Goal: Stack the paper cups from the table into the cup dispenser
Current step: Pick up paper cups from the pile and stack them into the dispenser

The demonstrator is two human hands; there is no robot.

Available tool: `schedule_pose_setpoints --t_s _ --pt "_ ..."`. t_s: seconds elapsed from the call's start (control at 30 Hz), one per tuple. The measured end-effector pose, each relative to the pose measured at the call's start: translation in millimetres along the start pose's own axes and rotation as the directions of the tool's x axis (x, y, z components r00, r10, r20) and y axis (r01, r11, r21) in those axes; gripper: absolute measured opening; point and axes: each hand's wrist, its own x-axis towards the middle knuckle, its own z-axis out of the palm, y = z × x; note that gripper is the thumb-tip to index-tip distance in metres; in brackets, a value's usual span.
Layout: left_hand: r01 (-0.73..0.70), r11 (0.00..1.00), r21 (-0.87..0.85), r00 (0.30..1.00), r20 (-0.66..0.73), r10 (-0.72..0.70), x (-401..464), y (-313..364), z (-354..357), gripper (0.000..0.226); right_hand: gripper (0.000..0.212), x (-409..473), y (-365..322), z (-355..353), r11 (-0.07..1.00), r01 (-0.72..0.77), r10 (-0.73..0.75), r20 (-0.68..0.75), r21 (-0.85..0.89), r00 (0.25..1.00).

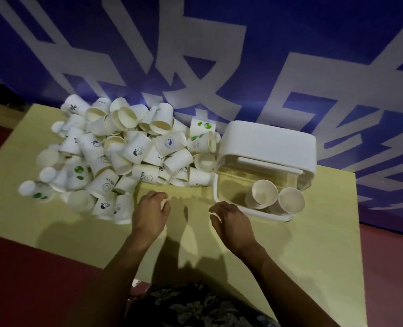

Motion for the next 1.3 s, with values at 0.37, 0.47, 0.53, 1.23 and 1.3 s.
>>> schedule_pose_setpoints --t_s 0.37,0.47,0.53,1.23,1.3 --pt "0.612 0.602 -0.513 0.725 0.061 -0.686 36.0 -143.2 -43.0 0.039 0.025 65.1 -95.8 86.4 0.907 -0.371 0.322 0.241 0.198 0.916" --pt "0.629 0.452 -0.633 0.676 0.158 -0.72 48.7 -169.9 -40.7 0.039 0.029 91.4 -114.2 107.0 0.652 -0.608 0.524 0.31 0.453 0.793" --pt "0.603 0.332 -0.725 0.674 0.241 -0.698 55.3 -178.5 -41.5 0.027 0.029 109.6 -123.5 117.3 0.379 -0.665 0.589 0.386 0.644 0.709" --pt "0.201 0.737 -0.646 0.947 -0.064 -0.315 44.4 -164.5 -91.5 0.022 0.011 144.9 -152.1 109.1 -0.16 -0.599 0.579 0.566 0.785 0.587" --pt "0.066 0.808 -0.585 0.971 -0.148 -0.187 43.3 -155.0 -97.0 0.019 0.016 130.2 -147.5 97.8 -0.145 -0.579 0.59 0.54 0.802 0.6"
